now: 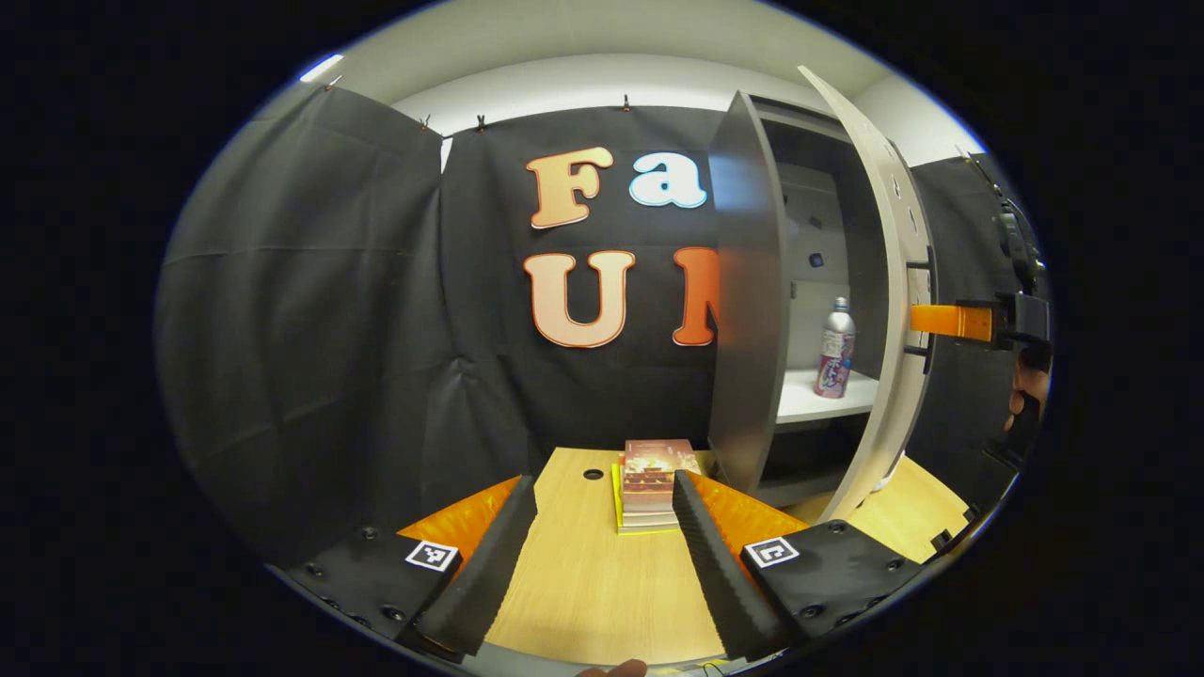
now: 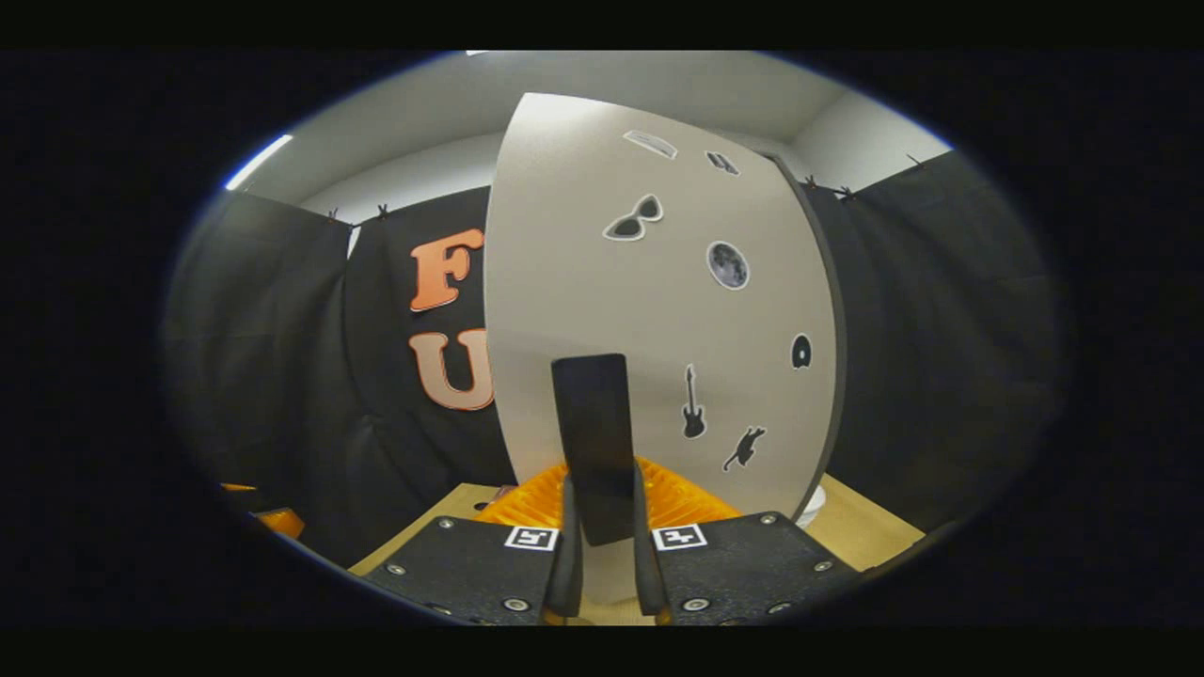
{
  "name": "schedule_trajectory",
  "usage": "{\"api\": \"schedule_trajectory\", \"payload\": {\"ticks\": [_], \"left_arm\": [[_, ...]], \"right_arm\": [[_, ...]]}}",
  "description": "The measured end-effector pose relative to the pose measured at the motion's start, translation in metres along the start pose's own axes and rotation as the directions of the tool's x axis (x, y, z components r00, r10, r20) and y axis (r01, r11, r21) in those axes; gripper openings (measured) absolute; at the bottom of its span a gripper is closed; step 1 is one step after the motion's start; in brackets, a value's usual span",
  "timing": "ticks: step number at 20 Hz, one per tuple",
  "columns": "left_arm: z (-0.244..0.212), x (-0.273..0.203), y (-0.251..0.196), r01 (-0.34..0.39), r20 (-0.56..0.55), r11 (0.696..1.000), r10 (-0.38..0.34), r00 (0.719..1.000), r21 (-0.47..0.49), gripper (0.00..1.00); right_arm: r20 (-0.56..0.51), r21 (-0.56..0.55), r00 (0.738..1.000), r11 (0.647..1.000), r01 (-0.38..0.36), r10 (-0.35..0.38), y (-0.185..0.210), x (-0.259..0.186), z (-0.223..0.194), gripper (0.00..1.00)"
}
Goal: Open the cabinet door with the right hand, grasp the bottle in the cabinet with the left hand and place it on the coaster, then close the cabinet door with the right hand.
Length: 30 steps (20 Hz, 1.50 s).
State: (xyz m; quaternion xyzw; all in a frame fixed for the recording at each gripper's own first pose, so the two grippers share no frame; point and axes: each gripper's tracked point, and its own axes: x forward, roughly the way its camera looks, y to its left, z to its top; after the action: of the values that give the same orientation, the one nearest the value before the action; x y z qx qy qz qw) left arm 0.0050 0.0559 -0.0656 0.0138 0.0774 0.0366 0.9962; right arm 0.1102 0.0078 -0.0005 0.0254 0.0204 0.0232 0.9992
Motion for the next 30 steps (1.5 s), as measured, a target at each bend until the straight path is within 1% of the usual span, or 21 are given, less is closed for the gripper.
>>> {"api": "schedule_trajectory", "payload": {"ticks": [1,2,5,6,7,9,10,11,13,14,16,18,19,23,25,26,27,28,29,30], "left_arm": [[0.0,-0.006,-0.008,0.005,-0.002,1.0,-0.005,1.0,0.004,0.94],[0.0,-0.012,-0.015,0.008,-0.001,1.0,-0.008,1.0,0.009,0.95],[0.0,-0.027,-0.039,0.021,0.009,0.999,-0.022,1.0,0.029,0.95],[0.0,-0.031,-0.048,0.026,0.011,0.999,-0.026,1.0,0.035,0.95],[-0.002,-0.036,-0.057,0.032,0.009,0.999,-0.032,0.999,0.039,0.94],[-0.006,-0.043,-0.075,0.046,0.003,0.998,-0.046,0.999,0.042,0.94],[-0.007,-0.046,-0.086,0.057,0.0,0.998,-0.057,0.998,0.042,0.94],[-0.009,-0.048,-0.096,0.067,-0.004,0.997,-0.066,0.998,0.042,0.94],[-0.013,-0.053,-0.116,0.085,-0.012,0.996,-0.085,0.996,0.039,0.95],[-0.013,-0.054,-0.126,0.095,-0.014,0.995,-0.094,0.995,0.037,0.96],[-0.013,-0.058,-0.143,0.11,-0.017,0.993,-0.109,0.994,0.038,0.95],[-0.015,-0.06,-0.159,0.125,-0.022,0.991,-0.124,0.992,0.037,0.95],[-0.017,-0.062,-0.167,0.131,-0.025,0.991,-0.13,0.991,0.038,0.96],[-0.019,-0.063,-0.19,0.149,-0.034,0.988,-0.147,0.989,0.051,0.95],[-0.02,-0.063,-0.199,0.152,-0.04,0.987,-0.15,0.988,0.054,0.95],[-0.021,-0.062,-0.202,0.152,-0.042,0.987,-0.15,0.988,0.053,0.95],[-0.02,-0.06,-0.206,0.153,-0.044,0.987,-0.151,0.988,0.051,0.95],[-0.019,-0.059,-0.209,0.153,-0.046,0.987,-0.151,0.987,0.051,0.95],[-0.018,-0.058,-0.211,0.153,-0.047,0.987,-0.151,0.987,0.054,0.95],[-0.017,-0.056,-0.212,0.15,-0.046,0.987,-0.148,0.988,0.057,0.95]], "right_arm": [[0.002,0.001,1.0,1.0,0.003,-0.003,-0.006,-0.009,0.001,0.22],[-0.001,0.002,1.0,1.0,0.003,-0.003,-0.013,-0.019,0.0,0.19],[0.007,0.006,1.0,1.0,0.0,0.0,-0.037,-0.047,0.001,0.22],[0.01,0.008,1.0,1.0,0.002,-0.002,-0.046,-0.056,0.0,0.24],[0.013,0.007,1.0,1.0,0.004,-0.004,-0.054,-0.065,0.001,0.22],[0.016,0.005,1.0,1.0,0.014,-0.014,-0.067,-0.074,0.004,0.22],[0.017,0.002,1.0,1.0,0.017,-0.017,-0.073,-0.076,0.007,0.19],[0.02,0.002,1.0,1.0,0.021,-0.021,-0.085,-0.083,0.009,0.17],[0.024,0.006,0.999,0.999,0.033,-0.034,-0.108,-0.095,0.01,0.17],[0.026,0.008,0.999,0.999,0.04,-0.04,-0.12,-0.102,0.01,0.19],[0.032,0.011,0.997,0.998,0.064,-0.065,-0.157,-0.123,0.012,0.19],[0.041,0.008,0.996,0.997,0.082,-0.082,-0.179,-0.135,0.013,0.18],[0.042,0.002,0.995,0.996,0.094,-0.094,-0.195,-0.136,0.013,0.12],[0.06,-0.026,0.991,0.992,0.121,-0.119,-0.238,-0.141,0.023,0.17],[0.061,-0.044,0.989,0.989,0.14,-0.137,-0.266,-0.142,0.024,0.09],[0.059,-0.037,0.99,0.99,0.134,-0.132,-0.276,-0.142,0.025,0.07],[0.056,-0.019,0.992,0.993,0.118,-0.117,-0.282,-0.142,0.027,0.17],[0.052,-0.01,0.993,0.995,0.104,-0.103,-0.288,-0.143,0.026,0.07],[0.051,-0.008,0.995,0.996,0.091,-0.09,-0.292,-0.143,0.026,0.0],[0.045,-0.002,0.996,0.997,0.077,-0.077,-0.295,-0.143,0.025,0.07]]}}
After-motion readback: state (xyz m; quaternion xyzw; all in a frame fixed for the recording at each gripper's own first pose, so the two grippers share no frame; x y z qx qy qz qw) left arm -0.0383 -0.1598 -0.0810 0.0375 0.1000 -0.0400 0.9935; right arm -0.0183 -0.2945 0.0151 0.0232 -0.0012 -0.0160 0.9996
